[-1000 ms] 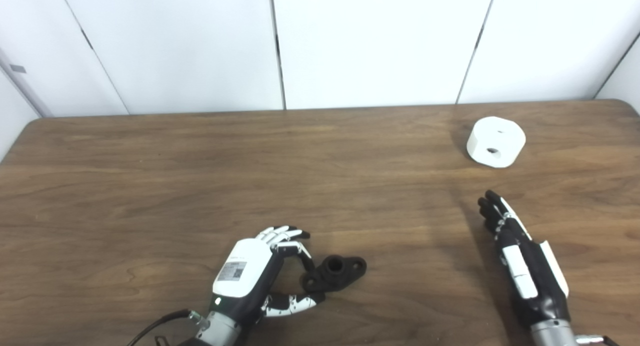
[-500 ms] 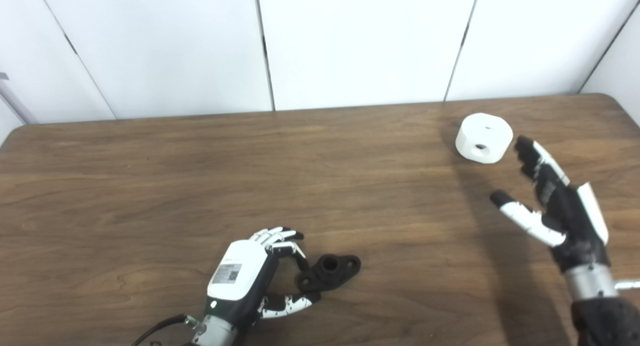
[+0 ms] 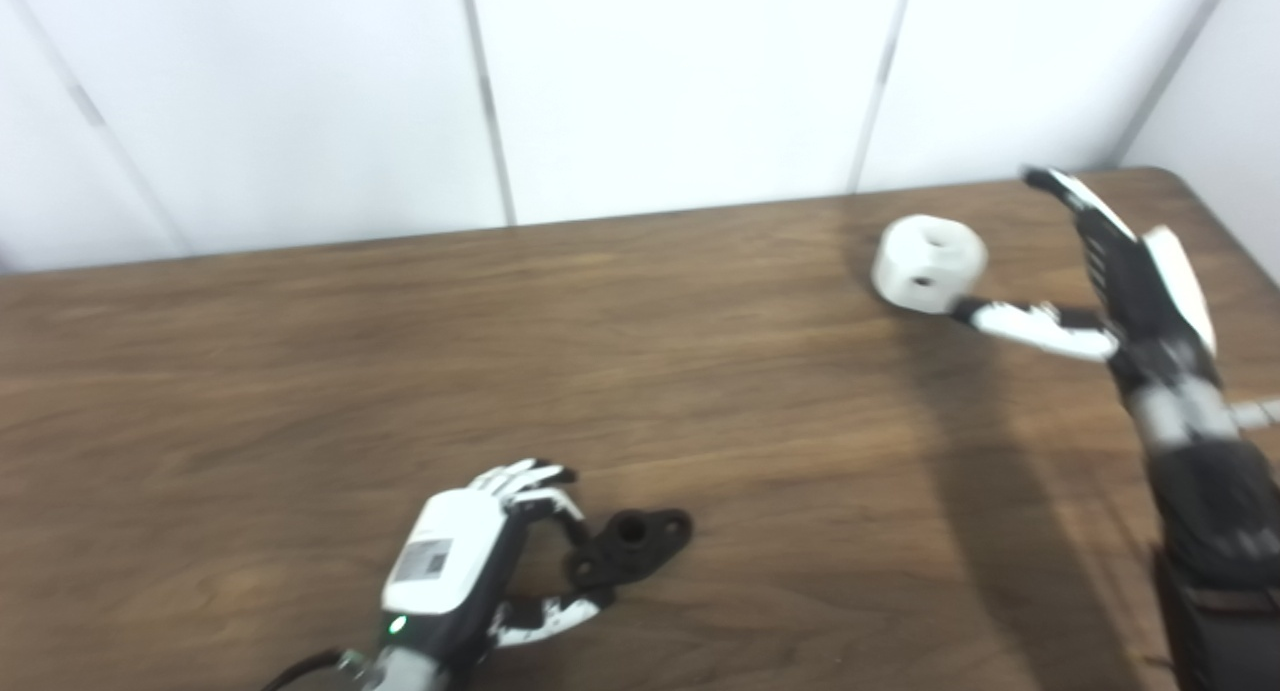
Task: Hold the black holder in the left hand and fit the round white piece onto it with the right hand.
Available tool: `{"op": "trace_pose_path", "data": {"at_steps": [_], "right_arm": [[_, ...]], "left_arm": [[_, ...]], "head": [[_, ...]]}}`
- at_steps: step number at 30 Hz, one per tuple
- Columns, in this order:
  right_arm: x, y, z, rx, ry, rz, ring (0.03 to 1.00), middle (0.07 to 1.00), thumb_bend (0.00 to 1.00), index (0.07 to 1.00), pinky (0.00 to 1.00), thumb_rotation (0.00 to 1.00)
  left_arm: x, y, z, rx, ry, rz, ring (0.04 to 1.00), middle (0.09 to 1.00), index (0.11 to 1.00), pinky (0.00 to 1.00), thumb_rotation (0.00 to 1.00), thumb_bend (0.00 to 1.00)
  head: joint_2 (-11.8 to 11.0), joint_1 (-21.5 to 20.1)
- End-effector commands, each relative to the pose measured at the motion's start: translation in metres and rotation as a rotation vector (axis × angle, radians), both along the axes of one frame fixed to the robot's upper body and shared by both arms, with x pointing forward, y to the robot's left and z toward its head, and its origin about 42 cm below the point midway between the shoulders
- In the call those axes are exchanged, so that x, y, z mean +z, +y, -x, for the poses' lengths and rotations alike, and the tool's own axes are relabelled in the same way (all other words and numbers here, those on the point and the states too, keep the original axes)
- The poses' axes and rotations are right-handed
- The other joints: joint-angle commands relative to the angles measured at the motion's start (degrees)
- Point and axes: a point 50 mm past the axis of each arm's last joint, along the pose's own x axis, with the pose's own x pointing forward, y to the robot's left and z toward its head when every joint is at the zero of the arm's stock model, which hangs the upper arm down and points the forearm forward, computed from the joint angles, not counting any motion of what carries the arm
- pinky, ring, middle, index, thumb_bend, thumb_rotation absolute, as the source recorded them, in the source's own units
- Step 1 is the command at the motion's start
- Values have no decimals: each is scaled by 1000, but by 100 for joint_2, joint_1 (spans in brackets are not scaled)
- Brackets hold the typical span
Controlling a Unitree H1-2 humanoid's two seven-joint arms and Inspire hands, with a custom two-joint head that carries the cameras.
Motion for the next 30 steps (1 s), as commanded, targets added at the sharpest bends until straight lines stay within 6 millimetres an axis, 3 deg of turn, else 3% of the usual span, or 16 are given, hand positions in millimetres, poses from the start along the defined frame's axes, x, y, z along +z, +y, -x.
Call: {"op": "trace_pose_path", "data": {"at_steps": [1, 9, 17, 30], "right_arm": [[18, -1, -10, -16, -53, 72, 978, 955, 871, 850, 974, 353], [32, -7, -40, -51, -20, 179, 985, 987, 874, 872, 969, 365], [40, -23, -63, -82, 72, 250, 988, 990, 902, 863, 892, 336], [65, -38, -91, -79, 221, 370, 1000, 1000, 1000, 808, 903, 329]], "left_arm": [[-19, 15, 11, 10, 96, -47, 853, 801, 488, 828, 44, 516], [-28, 23, 15, 0, 86, -50, 854, 804, 488, 839, 44, 516], [-33, 22, 17, 5, 81, -44, 854, 799, 488, 834, 44, 517], [-31, 19, 17, 9, 83, -48, 857, 803, 488, 842, 45, 517]], "head": [[-13, -7], [-385, -177], [-576, -27], [-564, 33]]}}
